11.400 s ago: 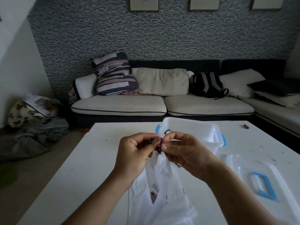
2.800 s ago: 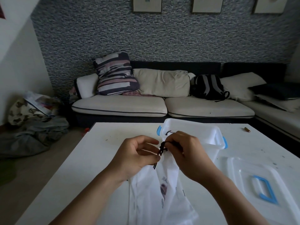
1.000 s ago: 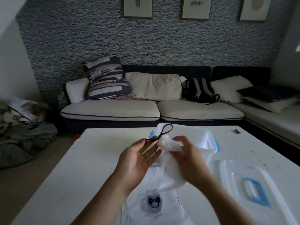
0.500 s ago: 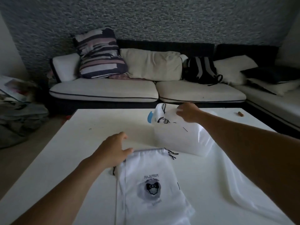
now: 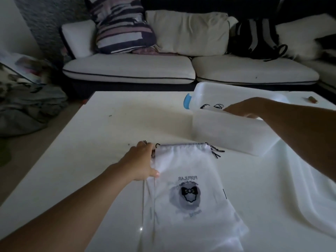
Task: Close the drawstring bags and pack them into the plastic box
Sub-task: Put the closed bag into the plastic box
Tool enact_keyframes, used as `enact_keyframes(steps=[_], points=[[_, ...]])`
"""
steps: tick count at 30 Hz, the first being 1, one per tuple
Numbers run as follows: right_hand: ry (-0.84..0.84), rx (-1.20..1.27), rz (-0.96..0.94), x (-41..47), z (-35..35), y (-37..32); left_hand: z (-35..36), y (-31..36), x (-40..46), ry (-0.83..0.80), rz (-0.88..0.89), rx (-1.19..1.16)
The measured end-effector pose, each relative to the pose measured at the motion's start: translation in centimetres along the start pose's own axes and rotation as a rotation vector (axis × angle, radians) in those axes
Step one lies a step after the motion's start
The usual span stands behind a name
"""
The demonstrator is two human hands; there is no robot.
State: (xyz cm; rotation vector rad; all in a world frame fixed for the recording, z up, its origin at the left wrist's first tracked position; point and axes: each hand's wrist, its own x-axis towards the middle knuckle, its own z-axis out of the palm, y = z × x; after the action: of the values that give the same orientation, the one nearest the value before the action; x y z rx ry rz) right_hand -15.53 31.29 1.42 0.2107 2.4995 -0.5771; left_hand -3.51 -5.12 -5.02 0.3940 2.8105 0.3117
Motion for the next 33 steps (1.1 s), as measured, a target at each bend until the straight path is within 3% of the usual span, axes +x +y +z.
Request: enact_keyframes(steps=[2,3,5,7,8,9,10,12,13,15,20,25,29,33], points=[[-0.187,0.056,0.076,-0.6,-1.0,-0.2,0.2,-0.1,0.2,0.006,0.012,-0.012],[-0.198,0.019,0.085,-1.4,-1.6,-0.7,0.3,0.0,0.3,0.011,0.017,-0.017],[0.032,-0.137,0.005,-4.2,-2.9,-2.8,0.4,0.0,0.4,0.043,0.027,-0.046],[0.464,-0.230,-0.253,-7.8,-3.0,-5.5,0.3,0.0,0.2,0.078,0.039,-0.085],[0.600,-0.225,-0.428,-10.1,-1.9,-7.2,0.1,0.0,0.1,0.106,0.051,-0.097],[0.571,-0.227,-0.565,-12.3,0.0,-8.7,-0.1,0.0,0.0,0.129,0.066,-0.101],[0.430,-0.261,-0.661,-13.8,2.5,-9.9,-0.2,0.1,0.0,0.150,0.093,-0.107],[0.159,-0.448,-0.599,-14.4,8.6,-10.9,-0.5,0.1,-0.5,0.153,0.156,-0.134],[0.117,-0.538,-0.519,-13.7,11.5,-10.7,-0.5,0.1,-0.6,0.137,0.165,-0.166],[0.219,-0.600,-0.427,-11.7,15.4,-9.7,-0.1,-0.4,-0.9,0.116,0.136,-0.258],[0.586,-0.351,-0.438,-11.2,15.7,-7.2,1.1,-1.2,-1.4,0.066,-0.100,-0.556],[0.570,-0.157,-0.555,-15.4,12.5,-5.6,1.4,0.6,-2.7,0.157,-0.323,-0.585],[0.511,-0.139,-0.526,-18.1,12.0,-5.4,2.0,1.8,-2.7,0.139,-0.334,-0.582],[0.612,-0.156,-0.478,-19.1,12.4,-5.7,0.9,1.7,-3.1,0.417,-0.370,-0.540]])
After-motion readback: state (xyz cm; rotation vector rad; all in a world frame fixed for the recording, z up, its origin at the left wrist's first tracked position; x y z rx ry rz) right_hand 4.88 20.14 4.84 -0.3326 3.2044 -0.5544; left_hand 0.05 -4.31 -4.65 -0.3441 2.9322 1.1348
